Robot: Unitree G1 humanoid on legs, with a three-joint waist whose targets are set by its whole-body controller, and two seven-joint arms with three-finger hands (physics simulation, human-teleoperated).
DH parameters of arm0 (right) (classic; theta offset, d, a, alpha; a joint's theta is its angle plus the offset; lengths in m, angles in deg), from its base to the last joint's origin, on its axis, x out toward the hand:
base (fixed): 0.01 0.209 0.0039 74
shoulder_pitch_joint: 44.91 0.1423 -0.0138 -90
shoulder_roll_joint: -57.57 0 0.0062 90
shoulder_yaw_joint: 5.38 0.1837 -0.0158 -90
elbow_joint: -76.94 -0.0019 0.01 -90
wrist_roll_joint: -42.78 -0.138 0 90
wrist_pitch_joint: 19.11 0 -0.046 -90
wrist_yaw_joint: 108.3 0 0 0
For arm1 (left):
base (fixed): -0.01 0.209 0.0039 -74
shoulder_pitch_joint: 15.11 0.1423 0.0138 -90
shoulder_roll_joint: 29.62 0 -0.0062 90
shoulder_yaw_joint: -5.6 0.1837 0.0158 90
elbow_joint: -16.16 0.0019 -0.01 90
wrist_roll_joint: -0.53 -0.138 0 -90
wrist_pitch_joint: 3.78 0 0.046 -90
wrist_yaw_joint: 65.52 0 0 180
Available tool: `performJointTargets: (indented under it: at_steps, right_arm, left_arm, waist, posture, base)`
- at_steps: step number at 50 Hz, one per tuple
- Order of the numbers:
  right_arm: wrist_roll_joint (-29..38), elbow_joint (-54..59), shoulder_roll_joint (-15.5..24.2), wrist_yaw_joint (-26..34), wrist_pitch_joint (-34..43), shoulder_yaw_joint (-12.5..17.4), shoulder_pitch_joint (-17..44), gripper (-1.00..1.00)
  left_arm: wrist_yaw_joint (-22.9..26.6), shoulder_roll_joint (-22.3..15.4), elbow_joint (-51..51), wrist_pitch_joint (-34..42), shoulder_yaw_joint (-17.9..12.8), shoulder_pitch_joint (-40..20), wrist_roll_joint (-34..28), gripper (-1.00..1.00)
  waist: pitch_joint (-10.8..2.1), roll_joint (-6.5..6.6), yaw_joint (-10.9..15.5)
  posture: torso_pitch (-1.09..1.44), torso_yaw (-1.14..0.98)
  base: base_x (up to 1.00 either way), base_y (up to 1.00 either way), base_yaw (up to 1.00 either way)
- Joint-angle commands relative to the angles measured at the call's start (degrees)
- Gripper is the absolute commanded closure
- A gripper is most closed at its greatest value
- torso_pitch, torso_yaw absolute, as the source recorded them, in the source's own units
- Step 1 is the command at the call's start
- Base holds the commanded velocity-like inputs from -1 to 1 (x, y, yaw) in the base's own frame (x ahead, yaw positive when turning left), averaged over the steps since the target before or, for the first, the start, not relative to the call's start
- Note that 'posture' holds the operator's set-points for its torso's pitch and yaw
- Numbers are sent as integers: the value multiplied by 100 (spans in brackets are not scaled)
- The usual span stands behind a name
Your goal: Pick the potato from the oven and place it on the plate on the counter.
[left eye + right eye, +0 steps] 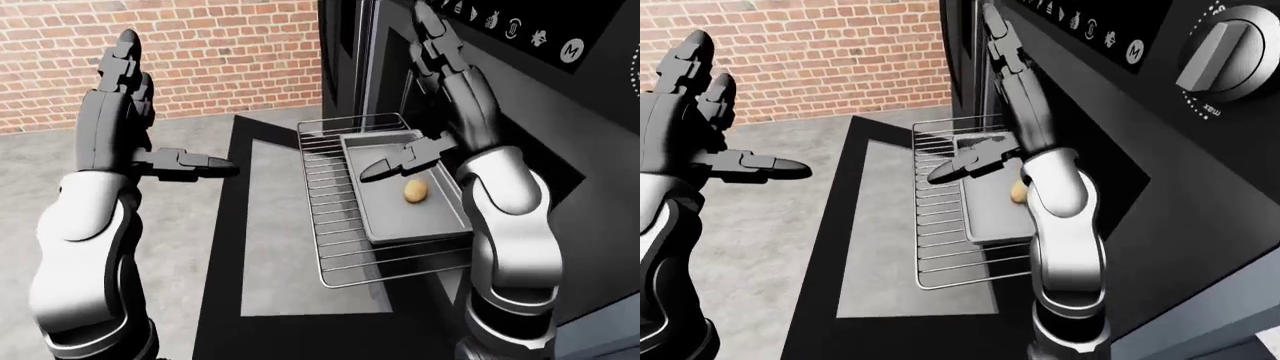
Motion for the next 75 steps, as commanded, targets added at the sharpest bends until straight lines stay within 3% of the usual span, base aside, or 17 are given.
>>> performJointTargets:
  at_steps: [1, 11, 16, 24, 31, 40, 44, 49, 62, 70, 75]
  right_arm:
    - [10, -220, 22, -15, -144, 14, 225, -100]
    - [306, -35, 51, 180, -54, -75, 327, -100]
    - [815, 355, 173, 443, -5, -148, 380, -100]
    - [1957, 1670, 424, 1050, -197, -220, 1069, -100]
    - [2551, 3940, 690, 1259, -1665, -123, 2186, -100]
    - [2769, 6870, 896, 632, -3558, -96, 3299, -100]
    - [3120, 8581, 1061, 157, -4750, -276, 3873, -100]
    - [3627, 9731, 1168, -82, -5409, -389, 4333, -100]
    - [5005, 10377, 1256, -331, -5932, -604, 4468, -100]
    - [5669, 10419, 1166, -535, -5442, -605, 4448, -100]
    - [5736, 10428, 1102, -416, -5181, -465, 4430, -100]
  left_arm:
    - [-58, -100, -181, -185, -104, -160, -49, -100]
    - [-60, -103, -206, -199, -156, -95, -15, -100]
    - [-92, -118, -206, -173, -184, -78, 12, -100]
    - [-132, -115, -193, -181, -213, -39, 75, -100]
    - [-269, -122, -226, 77, -346, -136, 317, -100]
    - [-507, -195, -200, 275, -401, -210, 669, -100]
    - [-512, -249, -235, 273, -358, -176, 737, -100]
    - [-572, -261, -219, 263, -382, -154, 777, -100]
    - [-634, -325, -299, 347, -495, -73, 957, -100]
    - [-651, -340, -317, 346, -510, -31, 988, -100]
    - [-654, -357, -358, 393, -535, -32, 1020, -100]
  waist:
    - [-174, 2, 9]
    - [-157, -1, -17]
    - [-145, -1, -17]
    - [-129, 17, -14]
    - [-133, 58, -31]
    - [-172, 86, -32]
    - [-186, 102, -32]
    - [-209, 104, -26]
    - [-217, 90, -6]
    - [-222, 86, -3]
    - [-215, 79, 1]
  posture:
    - [0, 0]
    - [0, 0]
    - [0, 0]
    - [0, 0]
    - [0, 0]
    - [0, 0]
    - [0, 0]
    - [0, 0]
    - [0, 0]
    - [0, 0]
    - [0, 0]
  base:
    - [0, 0, 0]
    - [0, 0, 0]
    - [0, 0, 0]
    - [0, 0, 0]
    - [0, 0, 0]
    - [0, 0, 0]
    - [0, 0, 0]
    - [0, 0, 0]
    - [0, 0, 0]
    - [0, 0, 0]
    - [0, 0, 0]
